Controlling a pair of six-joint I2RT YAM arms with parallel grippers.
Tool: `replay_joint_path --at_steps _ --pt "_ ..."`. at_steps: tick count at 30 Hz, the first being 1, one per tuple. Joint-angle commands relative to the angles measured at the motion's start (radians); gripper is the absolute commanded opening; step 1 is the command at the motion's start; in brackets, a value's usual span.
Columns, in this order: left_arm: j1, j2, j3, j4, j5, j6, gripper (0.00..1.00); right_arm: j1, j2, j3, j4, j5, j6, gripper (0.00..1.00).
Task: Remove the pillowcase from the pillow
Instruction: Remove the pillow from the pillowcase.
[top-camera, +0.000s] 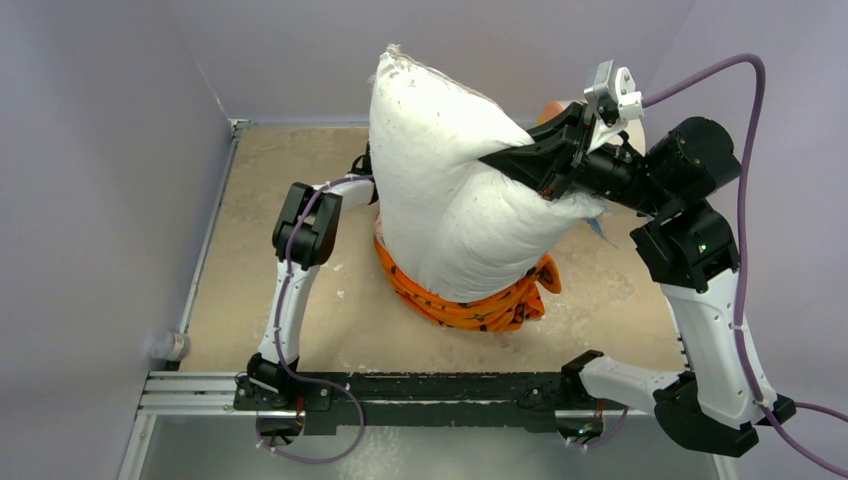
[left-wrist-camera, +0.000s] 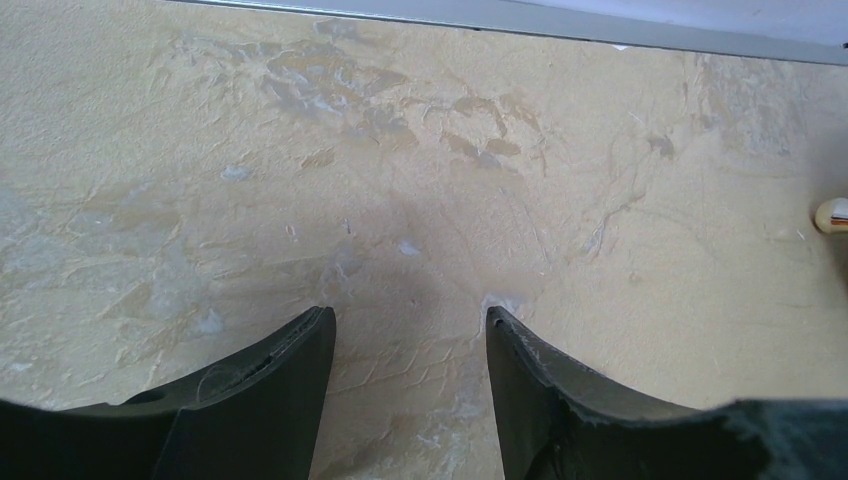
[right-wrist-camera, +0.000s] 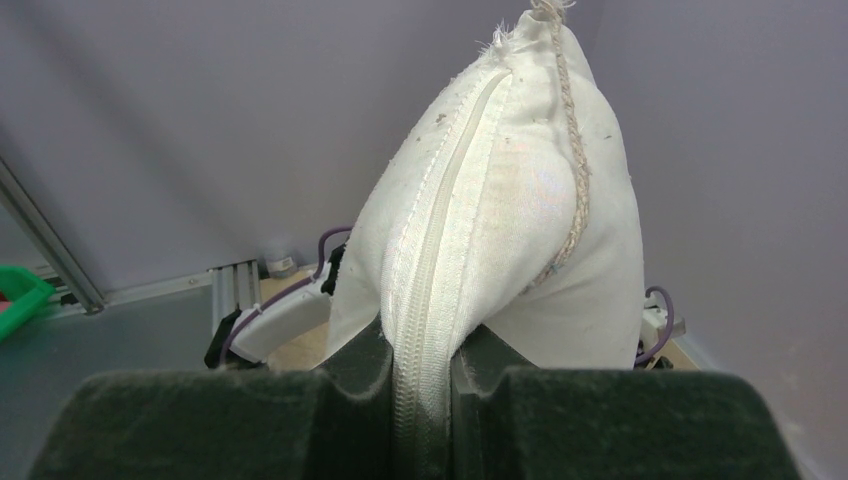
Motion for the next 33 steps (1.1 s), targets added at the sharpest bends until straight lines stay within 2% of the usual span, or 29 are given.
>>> replay_joint_path --at_steps 1,10,20,24,33 --pt "-0.005 0.044 0.019 -0.158 -0.037 0.066 0.57 0.002 -0.012 0.022 0.114 -0.009 -0.009 0.0" --pt "-0.016 0.056 0.06 -0.155 0.032 0.032 0.58 0.002 -0.016 0.016 0.108 -0.008 -0.016 0.0" --pt "-0.063 0.124 0.177 -0.277 -0.066 0.102 0.58 0.003 -0.019 0.022 0.091 0.0 -0.028 0.0" --pt "-0.063 0.11 0.174 -0.281 -0.123 0.134 0.58 0.002 -0.021 0.02 0.089 0.006 -0.032 0.0" --pt "-0.045 0.104 0.206 -0.309 -0.152 0.181 0.58 0.003 -0.026 0.019 0.084 0.01 -0.038 0.0"
